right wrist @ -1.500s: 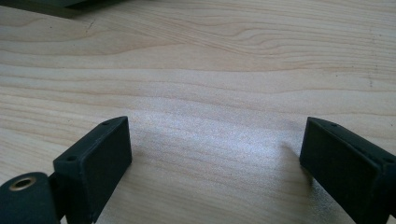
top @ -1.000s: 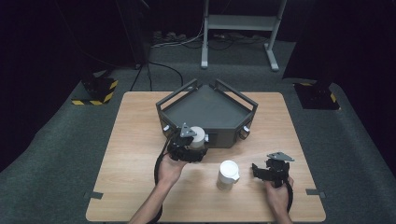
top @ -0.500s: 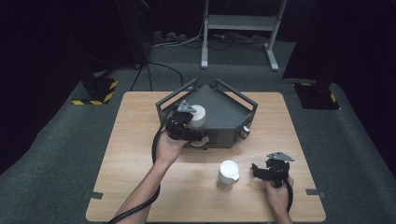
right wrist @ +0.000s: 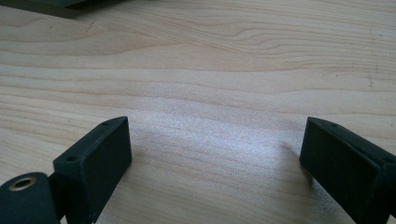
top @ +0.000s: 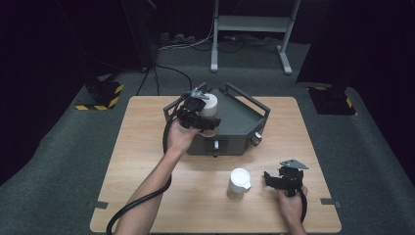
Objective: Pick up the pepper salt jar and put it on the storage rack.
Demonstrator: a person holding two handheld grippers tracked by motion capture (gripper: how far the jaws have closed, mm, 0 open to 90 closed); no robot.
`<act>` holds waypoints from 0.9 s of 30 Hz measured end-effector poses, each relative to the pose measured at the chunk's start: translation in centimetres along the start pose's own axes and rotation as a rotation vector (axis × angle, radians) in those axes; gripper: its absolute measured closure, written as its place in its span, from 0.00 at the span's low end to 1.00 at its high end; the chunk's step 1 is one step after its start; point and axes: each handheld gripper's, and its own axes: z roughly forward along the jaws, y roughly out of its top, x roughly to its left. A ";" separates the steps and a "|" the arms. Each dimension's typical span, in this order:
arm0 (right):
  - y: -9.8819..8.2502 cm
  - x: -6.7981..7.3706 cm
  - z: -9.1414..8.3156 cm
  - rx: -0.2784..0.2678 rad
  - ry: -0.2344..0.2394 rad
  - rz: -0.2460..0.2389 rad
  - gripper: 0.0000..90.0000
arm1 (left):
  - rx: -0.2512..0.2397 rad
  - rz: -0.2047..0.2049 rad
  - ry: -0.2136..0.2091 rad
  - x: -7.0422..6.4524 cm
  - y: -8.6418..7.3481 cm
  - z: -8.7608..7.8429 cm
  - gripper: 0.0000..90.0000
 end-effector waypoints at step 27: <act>0.0 0.0 0.0 0.000 -0.001 0.000 0.09 | 0.046 -0.080 0.111 1.6 0.1 3.9 0.33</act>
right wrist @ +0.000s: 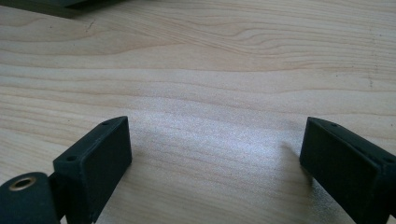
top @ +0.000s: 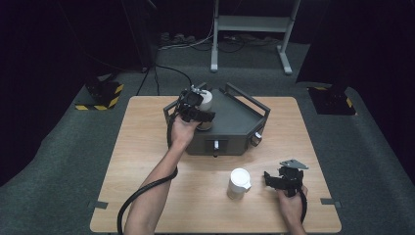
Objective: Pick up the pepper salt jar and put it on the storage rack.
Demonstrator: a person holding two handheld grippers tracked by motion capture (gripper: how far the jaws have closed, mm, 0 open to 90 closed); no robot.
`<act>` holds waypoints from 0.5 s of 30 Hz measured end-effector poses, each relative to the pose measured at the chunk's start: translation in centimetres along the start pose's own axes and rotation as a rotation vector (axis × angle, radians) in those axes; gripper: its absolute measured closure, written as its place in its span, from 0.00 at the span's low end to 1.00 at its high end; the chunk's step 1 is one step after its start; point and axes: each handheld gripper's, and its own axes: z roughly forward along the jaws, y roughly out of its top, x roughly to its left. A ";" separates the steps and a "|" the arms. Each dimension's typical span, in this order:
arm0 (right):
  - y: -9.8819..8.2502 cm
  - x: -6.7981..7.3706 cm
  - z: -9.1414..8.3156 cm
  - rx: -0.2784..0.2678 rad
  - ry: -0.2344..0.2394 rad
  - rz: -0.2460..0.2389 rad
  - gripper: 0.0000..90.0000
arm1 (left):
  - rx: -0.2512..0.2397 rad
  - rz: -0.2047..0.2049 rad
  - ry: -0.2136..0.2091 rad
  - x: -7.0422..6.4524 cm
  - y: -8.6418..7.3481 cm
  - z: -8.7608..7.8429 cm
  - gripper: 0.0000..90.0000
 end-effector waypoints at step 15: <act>0.0 0.0 0.0 0.000 0.000 0.000 0.09 | 0.010 0.005 -0.009 -0.1 -0.1 0.7 0.33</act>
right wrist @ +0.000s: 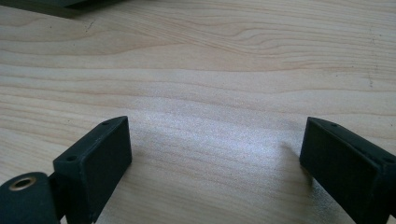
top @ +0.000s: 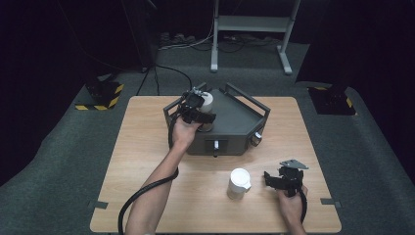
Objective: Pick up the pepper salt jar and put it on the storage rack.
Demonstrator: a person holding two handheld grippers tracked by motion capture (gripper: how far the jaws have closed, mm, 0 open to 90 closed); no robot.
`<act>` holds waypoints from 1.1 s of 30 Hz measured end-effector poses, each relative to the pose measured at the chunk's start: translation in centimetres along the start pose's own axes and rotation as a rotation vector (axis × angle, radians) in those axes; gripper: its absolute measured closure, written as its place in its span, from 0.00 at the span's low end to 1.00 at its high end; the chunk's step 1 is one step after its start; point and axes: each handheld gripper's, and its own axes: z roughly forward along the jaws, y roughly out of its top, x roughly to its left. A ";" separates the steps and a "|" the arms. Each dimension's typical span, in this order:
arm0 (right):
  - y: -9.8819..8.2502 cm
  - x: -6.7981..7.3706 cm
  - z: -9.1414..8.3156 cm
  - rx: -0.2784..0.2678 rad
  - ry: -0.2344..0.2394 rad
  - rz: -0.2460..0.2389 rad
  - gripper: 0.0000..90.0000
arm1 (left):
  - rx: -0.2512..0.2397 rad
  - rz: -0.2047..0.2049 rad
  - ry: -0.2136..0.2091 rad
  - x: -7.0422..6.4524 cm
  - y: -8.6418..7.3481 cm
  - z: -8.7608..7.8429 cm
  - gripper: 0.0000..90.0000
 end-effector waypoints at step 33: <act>0.0 0.0 0.0 0.000 -0.001 -0.002 0.10 | -0.086 0.002 0.001 -0.1 -2.9 -2.0 0.06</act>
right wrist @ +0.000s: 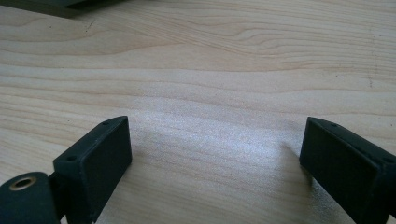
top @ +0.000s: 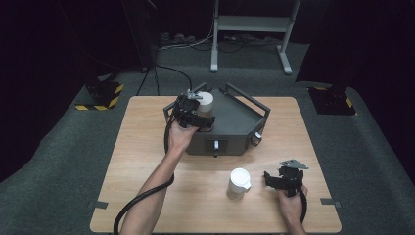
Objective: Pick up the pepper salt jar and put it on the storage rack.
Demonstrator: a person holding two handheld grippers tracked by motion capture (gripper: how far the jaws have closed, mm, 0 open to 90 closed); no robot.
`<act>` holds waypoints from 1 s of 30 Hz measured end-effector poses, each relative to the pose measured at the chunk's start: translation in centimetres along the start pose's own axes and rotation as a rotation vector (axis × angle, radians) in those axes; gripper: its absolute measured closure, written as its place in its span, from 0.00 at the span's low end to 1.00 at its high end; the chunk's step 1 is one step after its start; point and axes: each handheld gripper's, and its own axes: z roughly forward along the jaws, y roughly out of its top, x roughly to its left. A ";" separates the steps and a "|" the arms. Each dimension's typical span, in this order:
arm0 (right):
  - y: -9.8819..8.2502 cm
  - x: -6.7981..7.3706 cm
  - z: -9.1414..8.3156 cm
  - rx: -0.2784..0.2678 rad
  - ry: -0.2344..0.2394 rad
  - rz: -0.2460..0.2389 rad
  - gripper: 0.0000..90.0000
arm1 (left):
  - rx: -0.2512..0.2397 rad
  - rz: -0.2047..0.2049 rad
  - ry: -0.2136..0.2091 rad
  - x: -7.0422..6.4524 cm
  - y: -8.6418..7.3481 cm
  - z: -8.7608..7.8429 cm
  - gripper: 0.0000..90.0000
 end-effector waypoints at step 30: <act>0.0 0.0 0.0 0.000 0.000 0.000 0.10 | -0.018 -0.053 0.003 -2.1 -7.9 -4.9 0.04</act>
